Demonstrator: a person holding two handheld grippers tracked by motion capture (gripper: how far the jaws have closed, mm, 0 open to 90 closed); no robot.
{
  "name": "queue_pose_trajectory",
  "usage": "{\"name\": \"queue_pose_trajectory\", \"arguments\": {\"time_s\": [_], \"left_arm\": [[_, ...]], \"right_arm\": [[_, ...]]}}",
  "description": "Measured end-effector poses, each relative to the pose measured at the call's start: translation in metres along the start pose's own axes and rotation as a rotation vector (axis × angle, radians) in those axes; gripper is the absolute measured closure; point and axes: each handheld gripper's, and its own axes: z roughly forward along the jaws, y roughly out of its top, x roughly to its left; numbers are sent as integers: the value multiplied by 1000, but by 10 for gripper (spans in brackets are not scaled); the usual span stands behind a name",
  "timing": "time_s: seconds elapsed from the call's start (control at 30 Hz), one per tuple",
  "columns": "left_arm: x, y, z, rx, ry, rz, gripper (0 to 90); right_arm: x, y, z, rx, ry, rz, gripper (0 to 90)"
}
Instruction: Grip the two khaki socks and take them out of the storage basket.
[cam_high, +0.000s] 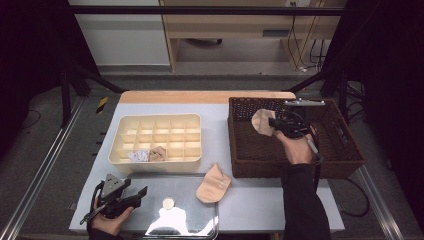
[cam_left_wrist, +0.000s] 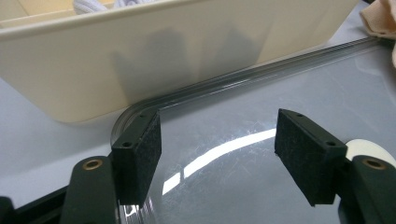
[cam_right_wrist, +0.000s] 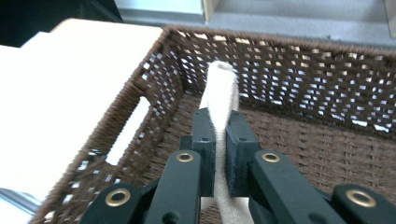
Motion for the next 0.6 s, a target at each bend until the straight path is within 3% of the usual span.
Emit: {"name": "queue_pose_trajectory", "arguments": {"time_s": [0.6], "left_arm": [[-1,0,1,0,-5,-5,298]], "right_arm": [[44,-2,-55,-115,113,-118,845]]}}
